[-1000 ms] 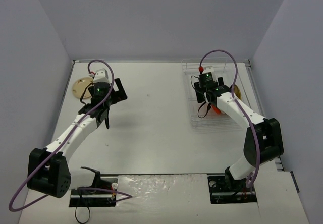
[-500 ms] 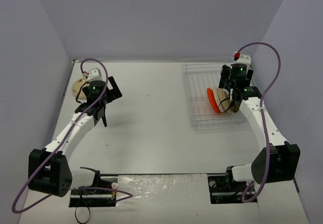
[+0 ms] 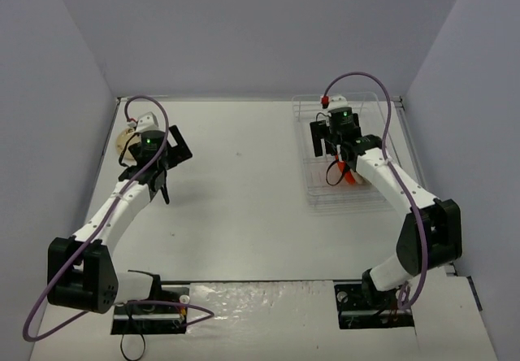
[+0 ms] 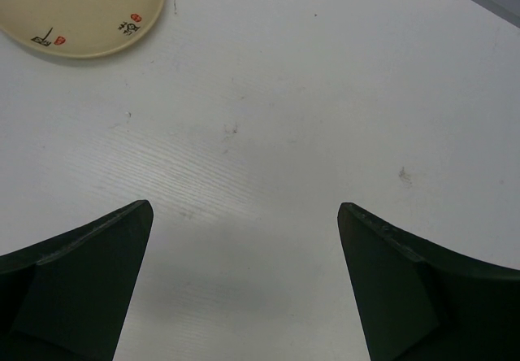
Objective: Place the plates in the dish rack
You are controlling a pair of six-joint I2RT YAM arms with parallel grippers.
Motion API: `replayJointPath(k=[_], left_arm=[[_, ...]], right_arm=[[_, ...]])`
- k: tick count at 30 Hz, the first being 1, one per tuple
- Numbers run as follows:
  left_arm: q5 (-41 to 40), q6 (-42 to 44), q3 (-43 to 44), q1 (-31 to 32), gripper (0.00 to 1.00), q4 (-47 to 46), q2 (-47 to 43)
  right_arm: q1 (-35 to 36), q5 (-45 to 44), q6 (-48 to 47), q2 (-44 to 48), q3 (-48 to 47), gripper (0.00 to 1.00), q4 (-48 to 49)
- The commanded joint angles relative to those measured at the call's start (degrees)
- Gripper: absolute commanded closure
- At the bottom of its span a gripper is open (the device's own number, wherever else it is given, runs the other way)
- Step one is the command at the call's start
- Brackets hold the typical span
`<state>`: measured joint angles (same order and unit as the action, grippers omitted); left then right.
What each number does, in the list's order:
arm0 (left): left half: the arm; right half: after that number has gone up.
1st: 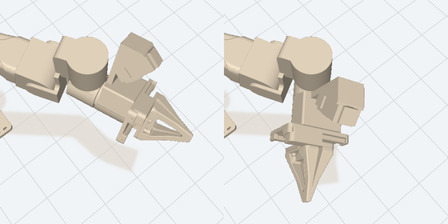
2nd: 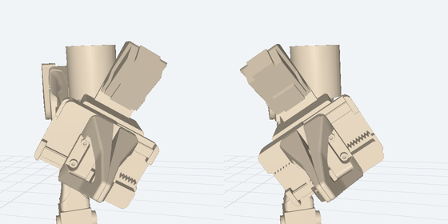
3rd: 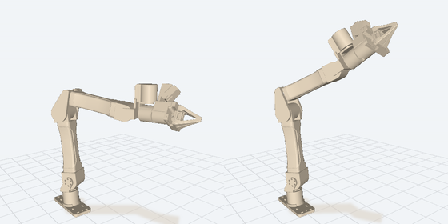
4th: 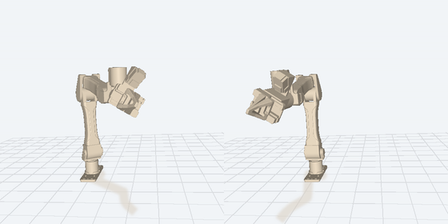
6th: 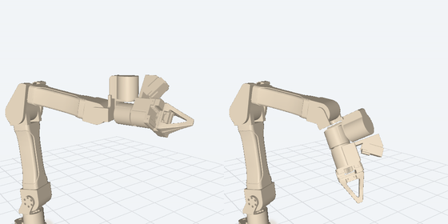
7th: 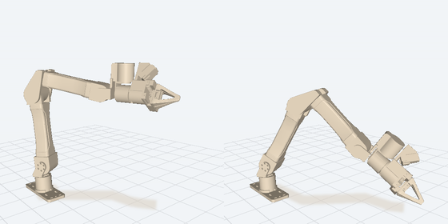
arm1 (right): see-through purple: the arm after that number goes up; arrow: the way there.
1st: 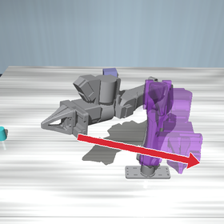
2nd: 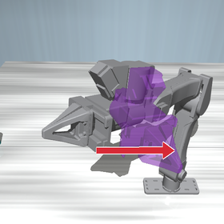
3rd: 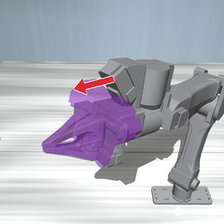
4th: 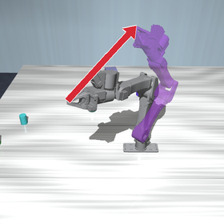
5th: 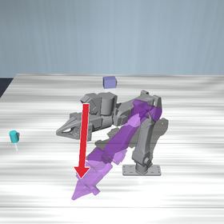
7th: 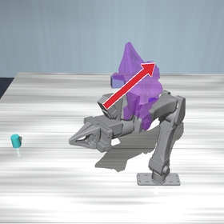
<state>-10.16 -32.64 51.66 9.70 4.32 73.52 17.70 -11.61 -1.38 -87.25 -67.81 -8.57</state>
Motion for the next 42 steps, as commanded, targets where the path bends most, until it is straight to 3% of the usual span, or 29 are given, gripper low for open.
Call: replayJointPath(k=[1,4,8,16,30,36,42], left_arm=[[-2.3,-1.88,3.45,-0.98,0.03,-0.59,-1.08],[-3.96,-2.14,3.44,-1.11,0.03,-0.05,-1.35],[-4.73,-2.43,3.58,-2.18,0.03,-0.53,-0.44],[-1.61,-4.76,4.68,-7.52,0.03,0.15,2.3],[-3.99,-9.02,3.76,-17.08,0.03,3.58,2.65],[-3.51,-10.58,3.71,-20.17,0.03,4.29,2.81],[-1.7,-11.4,3.98,-22.63,0.03,4.03,4.21]], right_arm=[[-3.63,-7.53,3.47,1.48,-2.24,0.19,1.17],[-9.66,-3.95,8.21,4.16,-1.08,0.18,3.47],[-11.96,-2.34,7.83,7.37,0.3,0.15,6.19],[-19.53,2.5,9.08,5.29,-0.17,0.13,7.9],[-20.69,11.08,9.65,-1.57,-0.83,0.12,10.28],[-20.65,18.56,10.69,0.43,1.48,0.11,12.08],[-20.6,17.6,10.87,2.37,1.82,0.11,12.01]])
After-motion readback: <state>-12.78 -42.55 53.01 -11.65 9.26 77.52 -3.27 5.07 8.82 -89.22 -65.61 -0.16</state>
